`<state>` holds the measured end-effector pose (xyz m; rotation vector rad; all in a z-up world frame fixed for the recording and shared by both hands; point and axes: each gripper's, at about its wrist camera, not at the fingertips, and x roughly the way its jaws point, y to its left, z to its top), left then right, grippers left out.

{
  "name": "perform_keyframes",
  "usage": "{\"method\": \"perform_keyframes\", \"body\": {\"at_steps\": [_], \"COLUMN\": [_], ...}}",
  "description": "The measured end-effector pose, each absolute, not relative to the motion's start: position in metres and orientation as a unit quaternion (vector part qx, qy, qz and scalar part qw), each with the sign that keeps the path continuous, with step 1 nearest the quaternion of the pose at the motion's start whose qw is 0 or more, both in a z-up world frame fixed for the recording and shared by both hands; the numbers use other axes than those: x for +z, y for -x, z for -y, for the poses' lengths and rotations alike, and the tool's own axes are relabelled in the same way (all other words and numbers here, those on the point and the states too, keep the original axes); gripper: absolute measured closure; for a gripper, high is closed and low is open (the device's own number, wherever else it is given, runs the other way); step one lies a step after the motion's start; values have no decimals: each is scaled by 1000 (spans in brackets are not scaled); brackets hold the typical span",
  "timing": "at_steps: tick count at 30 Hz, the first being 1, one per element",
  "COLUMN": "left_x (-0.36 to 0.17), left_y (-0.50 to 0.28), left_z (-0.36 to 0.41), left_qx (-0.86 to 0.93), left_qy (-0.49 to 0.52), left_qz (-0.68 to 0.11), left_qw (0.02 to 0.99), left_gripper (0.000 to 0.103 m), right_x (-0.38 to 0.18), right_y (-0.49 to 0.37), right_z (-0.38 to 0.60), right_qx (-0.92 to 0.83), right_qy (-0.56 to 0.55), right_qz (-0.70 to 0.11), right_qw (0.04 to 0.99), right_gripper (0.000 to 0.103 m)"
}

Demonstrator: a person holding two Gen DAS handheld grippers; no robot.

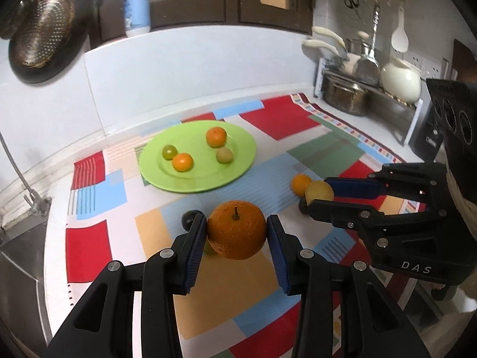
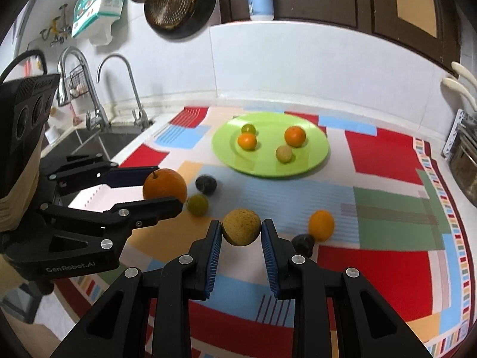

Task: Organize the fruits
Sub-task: 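Carry the stemmed orange and yellow fruit over the green plate and open both tools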

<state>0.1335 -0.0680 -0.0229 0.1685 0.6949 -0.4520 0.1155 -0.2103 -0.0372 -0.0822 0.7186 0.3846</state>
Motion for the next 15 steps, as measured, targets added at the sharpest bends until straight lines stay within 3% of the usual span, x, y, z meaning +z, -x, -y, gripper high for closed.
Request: {"method": "perform_keyframes", "body": {"at_steps": [15], "left_x": [9], "left_y": [-162], "left_z": [66], "left_qx": [-188], "left_qy": [-65], "left_qz": [-311], "left_qw": [929], "left_gripper": [62], "right_x": [-1], "right_y": [-150], "right_z": [214], "right_qx": [186], "right_qy": [21], "right_qz": [-308], "right_qw": [933], "right_gripper": [74]}}
